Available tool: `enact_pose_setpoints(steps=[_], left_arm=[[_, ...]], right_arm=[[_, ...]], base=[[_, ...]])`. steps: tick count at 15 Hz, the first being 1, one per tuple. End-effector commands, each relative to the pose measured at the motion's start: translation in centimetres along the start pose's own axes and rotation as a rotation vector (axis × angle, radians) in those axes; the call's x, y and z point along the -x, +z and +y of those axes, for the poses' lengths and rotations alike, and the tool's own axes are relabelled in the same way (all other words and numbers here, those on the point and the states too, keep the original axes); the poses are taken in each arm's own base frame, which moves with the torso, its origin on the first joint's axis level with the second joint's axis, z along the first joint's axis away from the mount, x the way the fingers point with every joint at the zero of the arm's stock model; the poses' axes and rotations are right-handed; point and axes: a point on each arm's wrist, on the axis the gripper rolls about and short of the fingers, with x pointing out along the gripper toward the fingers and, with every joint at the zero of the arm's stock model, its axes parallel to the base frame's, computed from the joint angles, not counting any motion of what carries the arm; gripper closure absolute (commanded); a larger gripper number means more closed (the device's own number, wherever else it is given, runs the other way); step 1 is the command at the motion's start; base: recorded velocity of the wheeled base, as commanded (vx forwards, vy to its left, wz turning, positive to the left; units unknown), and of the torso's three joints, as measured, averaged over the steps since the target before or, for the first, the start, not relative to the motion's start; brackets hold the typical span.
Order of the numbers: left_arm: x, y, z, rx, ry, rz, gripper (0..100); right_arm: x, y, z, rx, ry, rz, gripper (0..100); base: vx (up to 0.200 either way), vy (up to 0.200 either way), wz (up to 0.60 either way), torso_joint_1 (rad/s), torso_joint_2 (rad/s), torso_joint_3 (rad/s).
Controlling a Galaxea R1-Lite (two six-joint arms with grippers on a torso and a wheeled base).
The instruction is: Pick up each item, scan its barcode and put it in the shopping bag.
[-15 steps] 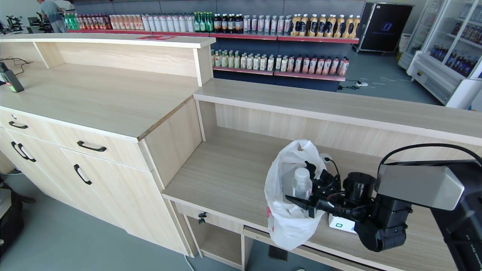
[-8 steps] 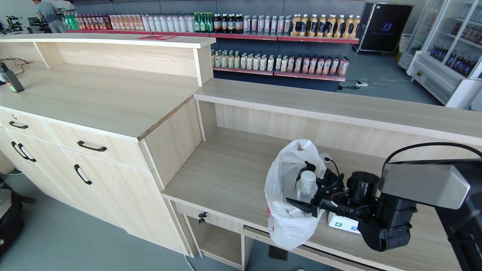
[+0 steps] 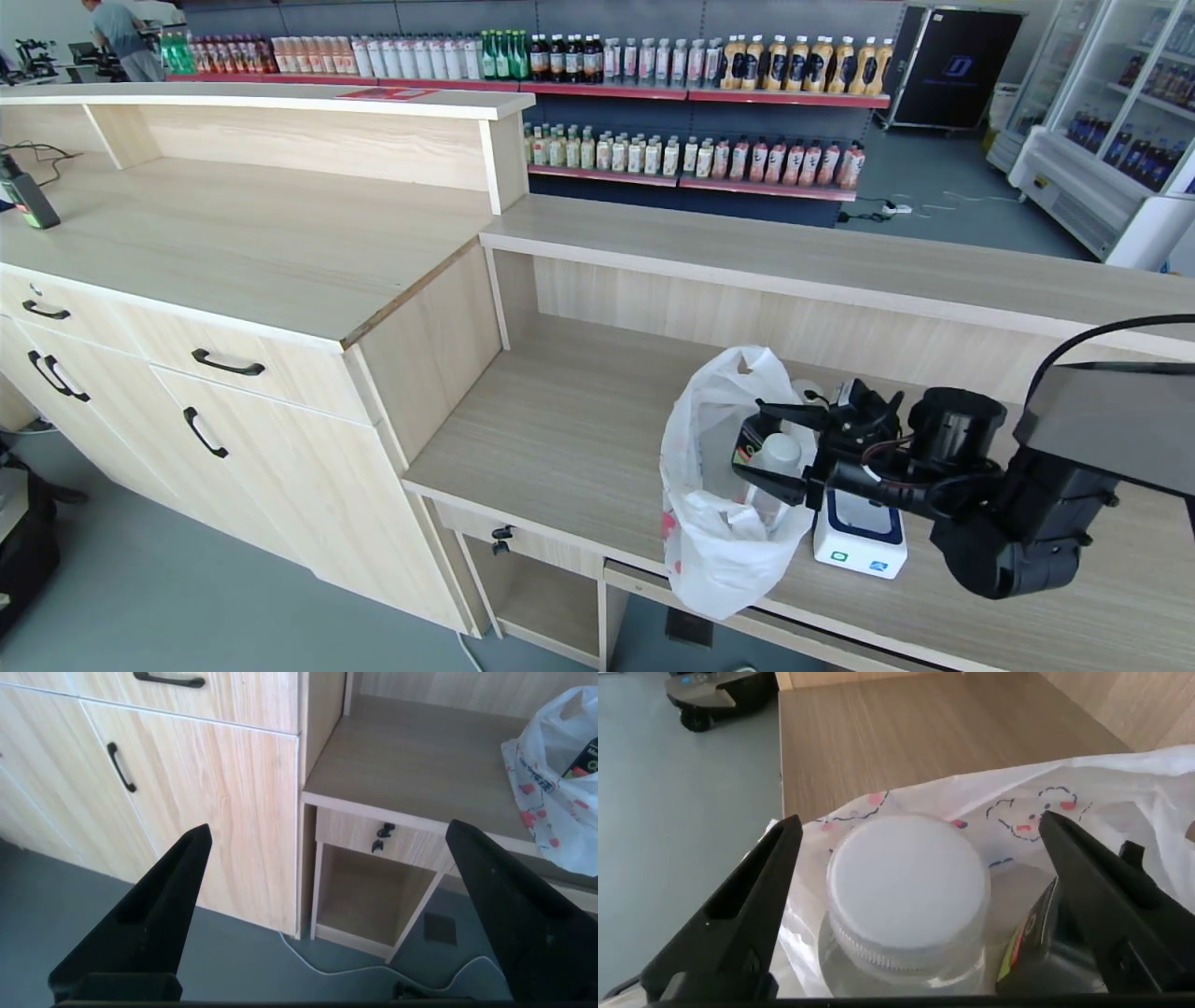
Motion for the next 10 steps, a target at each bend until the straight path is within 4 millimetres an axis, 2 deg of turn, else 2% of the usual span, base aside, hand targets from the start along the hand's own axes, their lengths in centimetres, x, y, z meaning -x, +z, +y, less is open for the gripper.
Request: enact_pose_setpoints(steps=[1,3,5,7,8,10], left_arm=[[0.0,0.0,0.0,0.001,0.0,-0.001,0],[0.0,0.0,0.0,0.001,0.0,-0.001,0],[0.0,0.0,0.0,0.001,0.0,-0.001,0],[0.0,0.0,0.0,0.001,0.0,-0.001,0],[0.0,0.0,0.0,0.001,0.0,-0.001,0],[0.0,0.0,0.0,0.001,0.0,-0.001,0]], right_arm=[[3.2,6.1,-0.1,0.064,-0.048,-0.049,0],[6.4,9.2,0.9,0.087,-0.099,-0.055,0],[10.0,12.1,0.9,0.114,-0.224,-0.037,0],[12.6,13.8,0.5,0.149,-0.344,-0.013,0],[14.6,15.3,0.4,0.186,-0.444,-0.002,0],[16.3,16.8,0.2,0.236,-0.525,-0.008,0]], base=[[0.0,0.0,0.0,0.0,0.0,0.0],[0.0,0.0,0.0,0.0,0.0,0.0],[0.0,0.0,0.0,0.0,0.0,0.0],[0.0,0.0,0.0,0.0,0.0,0.0],[0.0,0.0,-0.6,0.002,0.0,0.002],[0.0,0.0,-0.6,0.0,0.0,0.005]])
